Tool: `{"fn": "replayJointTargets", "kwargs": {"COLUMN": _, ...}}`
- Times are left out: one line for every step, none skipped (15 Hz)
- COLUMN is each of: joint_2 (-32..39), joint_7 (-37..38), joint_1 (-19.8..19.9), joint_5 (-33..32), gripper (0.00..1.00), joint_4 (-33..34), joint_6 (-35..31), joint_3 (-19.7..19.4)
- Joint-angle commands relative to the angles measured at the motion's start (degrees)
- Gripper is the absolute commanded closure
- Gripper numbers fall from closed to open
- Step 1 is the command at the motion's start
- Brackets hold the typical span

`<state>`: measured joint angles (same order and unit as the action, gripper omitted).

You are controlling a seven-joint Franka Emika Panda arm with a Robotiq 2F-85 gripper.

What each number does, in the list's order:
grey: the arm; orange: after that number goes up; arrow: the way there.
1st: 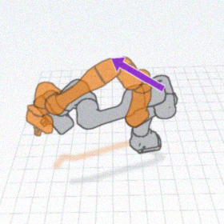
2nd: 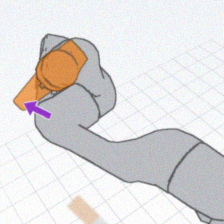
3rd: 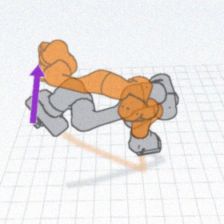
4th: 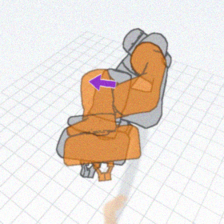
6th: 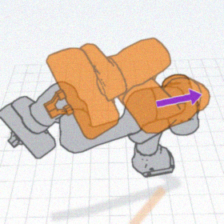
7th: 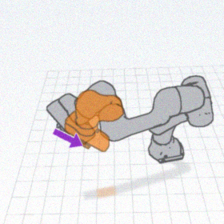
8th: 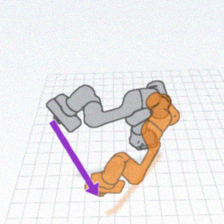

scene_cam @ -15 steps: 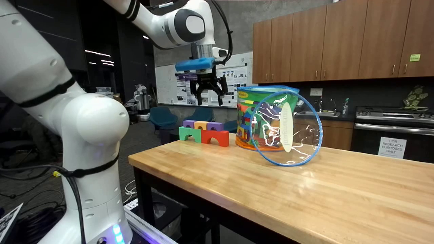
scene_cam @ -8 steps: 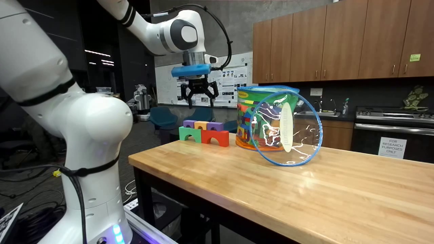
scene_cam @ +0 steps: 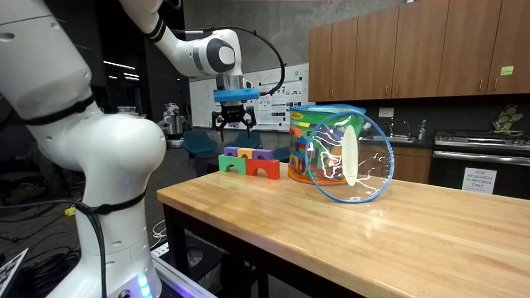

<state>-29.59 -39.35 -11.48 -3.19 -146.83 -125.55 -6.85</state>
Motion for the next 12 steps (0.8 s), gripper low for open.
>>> {"fn": "replayJointTargets", "kwargs": {"joint_2": 2.89, "joint_7": -11.30, "joint_1": -1.36, "joint_5": 0.48, "gripper": 0.00, "joint_4": 1.98, "joint_6": 0.43, "joint_3": -0.88}}
{"fn": "replayJointTargets", "kwargs": {"joint_2": 3.39, "joint_7": -14.48, "joint_1": -1.49, "joint_5": 0.66, "gripper": 0.00, "joint_4": 2.32, "joint_6": 0.71, "joint_3": -0.93}}
{"fn": "replayJointTargets", "kwargs": {"joint_2": 3.86, "joint_7": -17.71, "joint_1": -1.58, "joint_5": 0.85, "gripper": 0.00, "joint_4": 2.62, "joint_6": 0.72, "joint_3": -0.89}}
{"fn": "replayJointTargets", "kwargs": {"joint_2": 4.33, "joint_7": -20.79, "joint_1": -1.75, "joint_5": 1.17, "gripper": 0.00, "joint_4": 2.92, "joint_6": 0.61, "joint_3": -0.74}}
{"fn": "replayJointTargets", "kwargs": {"joint_2": 4.72, "joint_7": -23.73, "joint_1": -1.84, "joint_5": 1.45, "gripper": 0.00, "joint_4": 3.20, "joint_6": 0.57, "joint_3": -0.52}}
{"fn": "replayJointTargets", "kwargs": {"joint_2": 5.18, "joint_7": -26.35, "joint_1": -2.15, "joint_5": 2.24, "gripper": 0.00, "joint_4": 3.64, "joint_6": 0.53, "joint_3": -0.23}}
{"fn": "replayJointTargets", "kwargs": {"joint_2": 5.56, "joint_7": -28.73, "joint_1": -2.39, "joint_5": 3.12, "gripper": 0.00, "joint_4": 4.04, "joint_6": 0.53, "joint_3": 0.03}}
{"fn": "replayJointTargets", "kwargs": {"joint_2": 5.98, "joint_7": -30.98, "joint_1": -2.82, "joint_5": 4.04, "gripper": 0.00, "joint_4": 4.49, "joint_6": 0.62, "joint_3": 0.44}}
{"fn": "replayJointTargets", "kwargs": {"joint_2": 6.44, "joint_7": -32.78, "joint_1": -3.14, "joint_5": 4.92, "gripper": 0.00, "joint_4": 4.85, "joint_6": 0.55, "joint_3": 0.97}}
{"fn": "replayJointTargets", "kwargs": {"joint_2": 6.84, "joint_7": -34.39, "joint_1": -3.60, "joint_5": 5.97, "gripper": 0.00, "joint_4": 5.25, "joint_6": 0.56, "joint_3": 1.56}}
{"fn": "replayJointTargets", "kwargs": {"joint_2": 7.30, "joint_7": -35.80, "joint_1": -3.97, "joint_5": 6.84, "gripper": 0.00, "joint_4": 5.63, "joint_6": 0.44, "joint_3": 2.15}}
{"fn": "replayJointTargets", "kwargs": {"joint_2": 7.72, "joint_7": -37.01, "joint_1": -4.29, "joint_5": 7.58, "gripper": 0.00, "joint_4": 5.95, "joint_6": 0.42, "joint_3": 2.78}}
